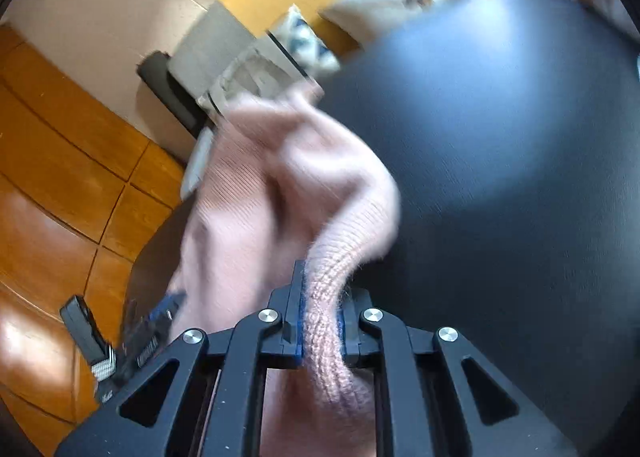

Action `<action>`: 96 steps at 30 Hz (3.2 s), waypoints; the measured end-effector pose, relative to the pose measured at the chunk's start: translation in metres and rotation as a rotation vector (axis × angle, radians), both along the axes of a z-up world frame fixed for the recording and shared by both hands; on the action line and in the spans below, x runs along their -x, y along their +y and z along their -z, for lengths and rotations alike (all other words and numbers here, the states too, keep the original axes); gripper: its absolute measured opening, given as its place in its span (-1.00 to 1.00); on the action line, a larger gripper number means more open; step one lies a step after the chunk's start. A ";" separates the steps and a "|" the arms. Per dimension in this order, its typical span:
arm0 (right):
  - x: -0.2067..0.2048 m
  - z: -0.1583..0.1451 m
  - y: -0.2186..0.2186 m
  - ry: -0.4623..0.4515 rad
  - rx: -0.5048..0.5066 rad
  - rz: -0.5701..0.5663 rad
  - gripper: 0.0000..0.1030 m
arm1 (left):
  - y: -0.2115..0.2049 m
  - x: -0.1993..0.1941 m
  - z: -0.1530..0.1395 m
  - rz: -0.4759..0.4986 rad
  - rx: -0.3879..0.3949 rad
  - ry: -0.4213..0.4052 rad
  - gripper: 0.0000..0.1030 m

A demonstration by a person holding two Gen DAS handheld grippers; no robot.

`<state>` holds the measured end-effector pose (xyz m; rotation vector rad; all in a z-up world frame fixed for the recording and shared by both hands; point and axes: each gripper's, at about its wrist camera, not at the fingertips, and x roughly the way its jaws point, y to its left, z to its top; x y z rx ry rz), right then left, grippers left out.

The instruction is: Fold clothes

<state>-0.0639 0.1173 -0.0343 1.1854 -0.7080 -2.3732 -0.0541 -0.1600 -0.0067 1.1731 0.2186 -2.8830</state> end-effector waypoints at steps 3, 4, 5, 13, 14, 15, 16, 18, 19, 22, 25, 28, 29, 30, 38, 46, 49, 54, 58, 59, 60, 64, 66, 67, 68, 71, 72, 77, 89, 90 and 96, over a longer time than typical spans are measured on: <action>0.007 -0.049 -0.053 0.168 -0.096 -0.095 -0.76 | -0.016 -0.007 -0.012 -0.076 -0.079 0.013 -0.50; 0.005 -0.062 -0.077 0.228 -0.137 -0.150 -0.76 | -0.025 -0.010 -0.015 -0.115 -0.096 0.018 -0.50; -0.001 -0.071 -0.108 0.285 -0.193 -0.216 -0.76 | -0.036 -0.013 -0.018 -0.159 -0.113 0.019 -0.50; -0.050 -0.025 -0.259 0.331 -0.343 -0.652 -0.76 | -0.121 -0.046 -0.016 -0.407 -0.260 0.012 -0.50; -0.054 -0.010 -0.264 0.301 -0.372 -0.668 -0.75 | -0.126 -0.048 -0.009 -0.411 -0.280 -0.018 -0.53; -0.057 0.005 -0.269 0.271 -0.402 -0.683 -0.70 | -0.127 -0.049 -0.004 -0.408 -0.293 -0.029 -0.53; -0.060 0.011 -0.268 0.267 -0.411 -0.690 -0.70 | -0.126 -0.049 0.000 -0.399 -0.305 -0.037 -0.53; -0.064 0.021 -0.265 0.259 -0.428 -0.704 -0.60 | -0.120 -0.048 0.007 -0.365 -0.318 -0.040 -0.53; -0.069 0.017 -0.258 0.272 -0.425 -0.716 -0.53 | -0.115 -0.045 0.010 -0.343 -0.321 -0.042 -0.53; -0.082 -0.002 -0.223 0.321 -0.379 -0.683 -0.29 | -0.097 -0.033 0.019 -0.288 -0.309 -0.050 -0.52; -0.085 -0.027 -0.169 0.366 -0.282 -0.566 -0.21 | -0.083 -0.023 0.028 -0.265 -0.248 -0.053 -0.50; -0.073 -0.031 -0.111 0.362 -0.263 -0.348 -0.08 | -0.080 -0.019 0.033 -0.263 -0.215 -0.038 -0.50; -0.067 -0.028 -0.093 0.345 -0.277 -0.262 -0.01 | -0.082 -0.020 0.034 -0.264 -0.226 -0.035 -0.50; -0.057 -0.019 -0.085 0.301 -0.294 -0.229 0.04 | -0.083 -0.020 0.034 -0.263 -0.230 -0.033 -0.49; 0.004 0.046 -0.088 0.034 -0.255 -0.244 0.04 | -0.080 -0.031 0.035 -0.264 -0.231 -0.019 -0.49; 0.012 0.047 -0.076 0.053 -0.201 -0.191 -0.88 | -0.083 -0.029 0.038 -0.261 -0.257 -0.011 -0.49; 0.009 0.012 -0.066 0.169 -0.263 -0.157 -0.88 | -0.083 -0.030 0.039 -0.259 -0.268 -0.009 -0.49; 0.017 -0.022 -0.048 0.282 -0.350 -0.079 -0.88 | -0.081 -0.030 0.038 -0.258 -0.256 -0.013 -0.49; 0.036 -0.047 -0.023 0.321 -0.396 0.005 -0.88 | -0.081 -0.031 0.039 -0.258 -0.261 -0.011 -0.49; 0.036 -0.054 -0.010 0.327 -0.412 0.029 -0.88 | -0.082 -0.031 0.039 -0.258 -0.267 -0.010 -0.49; 0.038 -0.061 0.000 0.338 -0.438 0.053 -0.88 | -0.082 -0.031 0.039 -0.257 -0.270 -0.009 -0.50; 0.063 -0.086 0.043 0.375 -0.553 0.173 -0.88 | -0.084 -0.030 0.040 -0.257 -0.275 -0.007 -0.50; 0.075 -0.098 0.064 0.390 -0.610 0.248 -0.88 | -0.083 -0.029 0.040 -0.257 -0.272 -0.007 -0.50; 0.079 -0.101 0.068 0.397 -0.642 0.271 -0.88 | -0.084 -0.029 0.040 -0.257 -0.270 -0.007 -0.50; 0.083 -0.103 0.072 0.404 -0.674 0.295 -0.88 | -0.084 -0.029 0.040 -0.257 -0.268 -0.008 -0.50; 0.100 -0.092 0.067 0.362 -0.711 0.244 -0.84 | -0.083 -0.028 0.040 -0.258 -0.261 -0.009 -0.49; 0.106 -0.085 0.062 0.336 -0.712 0.205 -0.83 | -0.083 -0.028 0.040 -0.258 -0.258 -0.010 -0.50; 0.114 -0.003 -0.002 0.109 -0.633 -0.128 -0.68 | -0.081 -0.028 0.040 -0.259 -0.257 -0.009 -0.50; 0.055 -0.020 0.023 0.247 -0.715 -0.233 -0.09 | -0.077 -0.026 0.040 -0.262 -0.253 -0.008 -0.50; 0.052 -0.029 0.040 0.262 -0.645 -0.205 -0.03 | -0.077 -0.026 0.040 -0.261 -0.256 -0.007 -0.49; 0.062 -0.019 0.105 0.142 -0.567 0.031 0.11 | -0.080 -0.026 0.040 -0.261 -0.258 -0.007 -0.50</action>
